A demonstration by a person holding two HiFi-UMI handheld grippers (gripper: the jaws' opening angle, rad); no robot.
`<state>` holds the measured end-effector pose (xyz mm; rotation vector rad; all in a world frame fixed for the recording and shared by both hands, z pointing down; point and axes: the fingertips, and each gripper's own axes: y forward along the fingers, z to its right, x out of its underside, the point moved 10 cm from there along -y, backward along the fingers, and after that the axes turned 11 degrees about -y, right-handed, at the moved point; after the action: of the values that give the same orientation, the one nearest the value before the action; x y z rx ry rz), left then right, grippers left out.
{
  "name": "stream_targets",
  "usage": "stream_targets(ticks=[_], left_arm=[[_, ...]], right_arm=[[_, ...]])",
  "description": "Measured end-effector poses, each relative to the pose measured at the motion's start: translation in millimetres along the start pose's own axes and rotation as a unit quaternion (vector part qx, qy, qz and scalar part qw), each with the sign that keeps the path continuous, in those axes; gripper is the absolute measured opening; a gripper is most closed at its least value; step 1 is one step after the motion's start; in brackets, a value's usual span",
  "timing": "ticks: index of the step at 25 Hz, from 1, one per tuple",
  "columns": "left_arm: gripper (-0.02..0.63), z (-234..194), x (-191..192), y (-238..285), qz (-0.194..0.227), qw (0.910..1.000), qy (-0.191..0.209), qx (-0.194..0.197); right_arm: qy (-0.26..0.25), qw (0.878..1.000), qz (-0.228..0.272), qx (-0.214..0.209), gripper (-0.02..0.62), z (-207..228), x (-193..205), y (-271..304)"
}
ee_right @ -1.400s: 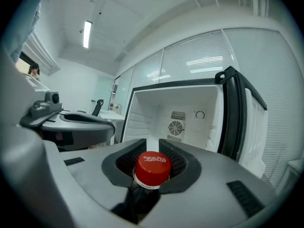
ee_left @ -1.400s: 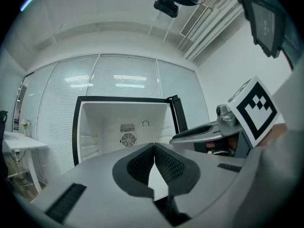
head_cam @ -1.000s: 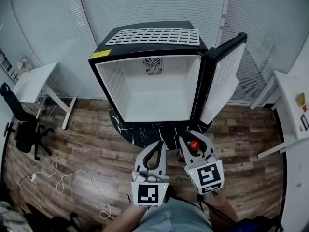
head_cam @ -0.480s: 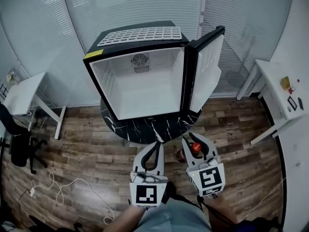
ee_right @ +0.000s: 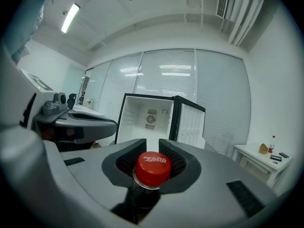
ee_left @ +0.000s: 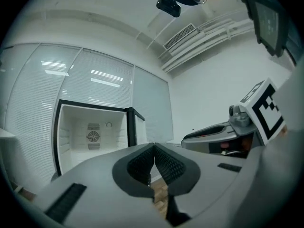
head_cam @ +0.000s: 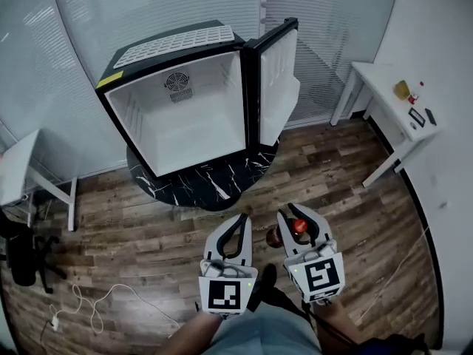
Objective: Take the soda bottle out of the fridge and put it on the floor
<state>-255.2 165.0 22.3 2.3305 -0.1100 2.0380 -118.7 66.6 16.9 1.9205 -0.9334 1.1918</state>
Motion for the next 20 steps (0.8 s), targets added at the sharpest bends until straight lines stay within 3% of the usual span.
stream_targets(ticks=[9,20], left_arm=[[0.017,74.1,18.0,20.4,-0.03,0.993,0.014,0.113],[0.017,178.2,33.7,54.1,-0.042,0.9796,0.02,0.196]], right_arm=[[0.022,0.994,-0.028,0.101,0.095,25.3,42.1,-81.0],[0.032,0.98,-0.058,0.186,0.094,80.6,83.0,-171.3]])
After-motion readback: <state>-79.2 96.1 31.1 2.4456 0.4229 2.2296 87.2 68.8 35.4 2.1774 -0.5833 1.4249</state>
